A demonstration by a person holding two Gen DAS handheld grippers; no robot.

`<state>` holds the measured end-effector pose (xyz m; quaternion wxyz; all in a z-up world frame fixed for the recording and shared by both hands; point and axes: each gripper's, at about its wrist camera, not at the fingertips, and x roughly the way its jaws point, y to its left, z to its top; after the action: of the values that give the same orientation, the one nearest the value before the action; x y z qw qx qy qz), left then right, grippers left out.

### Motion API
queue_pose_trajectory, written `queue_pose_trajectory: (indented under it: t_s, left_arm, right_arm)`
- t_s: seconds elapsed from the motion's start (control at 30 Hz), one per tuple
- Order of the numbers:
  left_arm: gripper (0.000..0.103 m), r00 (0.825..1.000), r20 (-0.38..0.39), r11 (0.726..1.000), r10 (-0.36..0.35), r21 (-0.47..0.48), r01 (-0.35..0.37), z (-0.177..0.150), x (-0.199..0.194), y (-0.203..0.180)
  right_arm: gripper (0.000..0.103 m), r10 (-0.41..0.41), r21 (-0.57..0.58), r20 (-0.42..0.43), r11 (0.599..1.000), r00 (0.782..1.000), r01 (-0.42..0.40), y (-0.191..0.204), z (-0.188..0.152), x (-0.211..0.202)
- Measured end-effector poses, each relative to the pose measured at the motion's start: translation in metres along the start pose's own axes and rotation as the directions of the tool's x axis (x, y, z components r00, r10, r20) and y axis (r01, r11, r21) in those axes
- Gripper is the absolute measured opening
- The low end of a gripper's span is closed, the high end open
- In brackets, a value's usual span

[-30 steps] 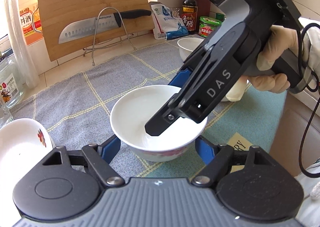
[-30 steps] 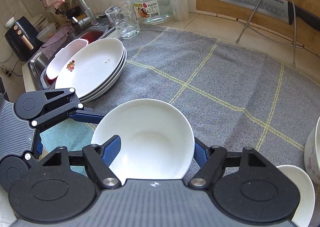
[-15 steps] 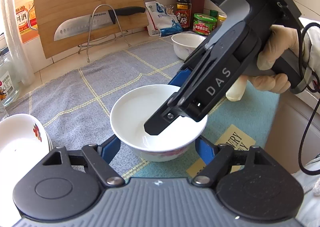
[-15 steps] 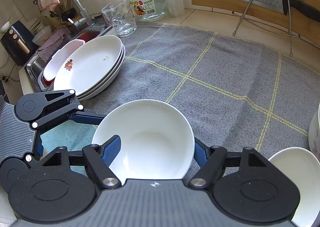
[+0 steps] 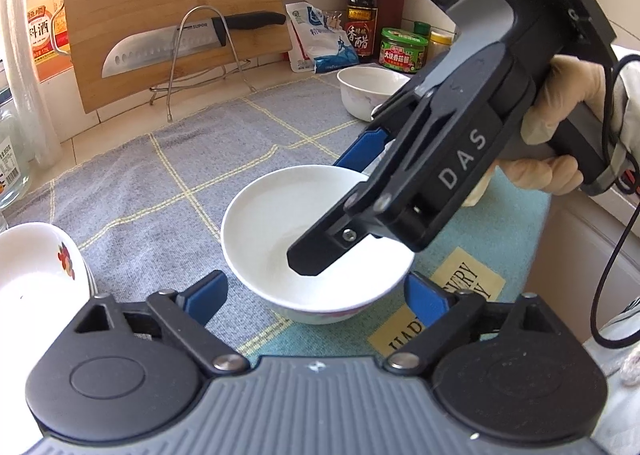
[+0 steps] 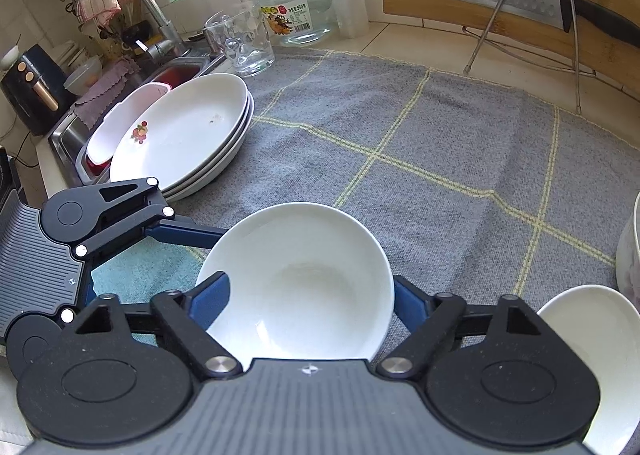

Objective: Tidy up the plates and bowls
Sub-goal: 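Carry the bowl with the right gripper beside the plate stack and release, then move the right gripper to a second white bowl and grasp its rim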

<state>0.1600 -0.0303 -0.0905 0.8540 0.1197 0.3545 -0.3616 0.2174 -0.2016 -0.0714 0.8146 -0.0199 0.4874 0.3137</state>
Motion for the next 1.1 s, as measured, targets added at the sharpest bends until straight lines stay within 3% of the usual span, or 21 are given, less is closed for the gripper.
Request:
queue_pose_trajectory:
  t_s: [0.43, 0.77, 1.1]
  left_arm:
    - [0.098, 1.0, 0.018, 1.0, -0.002, 0.021, 0.001, -0.003, -0.015, 0.006]
    - [0.098, 0.997, 0.074, 0.997, -0.032, 0.079, 0.026, 0.011, -0.03, 0.007]
    - [0.098, 0.993, 0.111, 0.994, -0.028, 0.111, 0.016, 0.039, -0.018, -0.028]
  right_arm:
    - [0.103, -0.149, 0.026, 0.094, 0.989, 0.984, 0.147, 0.009, 0.002, -0.019]
    - [0.103, -0.314, 0.174, 0.177, 0.943, 0.933, 0.284, 0.011, -0.01, -0.047]
    - [0.103, -0.372, 0.22, 0.209, 0.919, 0.904, 0.327, -0.013, -0.034, -0.082]
